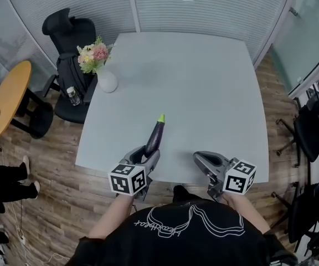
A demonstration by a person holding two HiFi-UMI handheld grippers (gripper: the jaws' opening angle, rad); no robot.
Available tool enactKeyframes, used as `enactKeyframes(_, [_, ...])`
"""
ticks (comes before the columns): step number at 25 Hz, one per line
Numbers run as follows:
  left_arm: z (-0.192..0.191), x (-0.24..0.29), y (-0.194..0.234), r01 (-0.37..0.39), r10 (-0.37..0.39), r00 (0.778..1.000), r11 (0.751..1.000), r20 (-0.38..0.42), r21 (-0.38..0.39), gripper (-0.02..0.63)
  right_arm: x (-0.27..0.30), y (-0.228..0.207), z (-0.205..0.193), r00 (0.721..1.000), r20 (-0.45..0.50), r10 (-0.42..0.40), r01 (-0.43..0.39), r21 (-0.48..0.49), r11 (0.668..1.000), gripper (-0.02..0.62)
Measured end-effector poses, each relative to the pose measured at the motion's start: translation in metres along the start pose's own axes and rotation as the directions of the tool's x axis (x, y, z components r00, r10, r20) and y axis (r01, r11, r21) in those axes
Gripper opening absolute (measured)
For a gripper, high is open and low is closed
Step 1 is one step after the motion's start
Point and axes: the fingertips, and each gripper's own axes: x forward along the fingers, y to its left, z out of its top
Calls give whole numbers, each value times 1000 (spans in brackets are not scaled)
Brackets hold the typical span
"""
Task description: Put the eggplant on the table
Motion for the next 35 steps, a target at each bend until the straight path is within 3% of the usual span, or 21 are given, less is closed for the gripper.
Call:
enactKeyframes(16, [-56, 68, 46, -69, 67, 983, 998, -173, -6, 213, -8, -55, 1, 995, -28, -100, 101, 45, 994, 8])
enactKeyframes(23, [-75, 87, 52, -77, 75, 969, 997, -235, 0, 213, -16, -65, 0, 995, -1, -98, 97, 94, 991, 8])
enactKeyframes(35, [-94, 100, 61, -118, 127, 952, 992, -277, 49, 213, -25, -73, -6, 992, -12, -129, 130, 112, 985, 8])
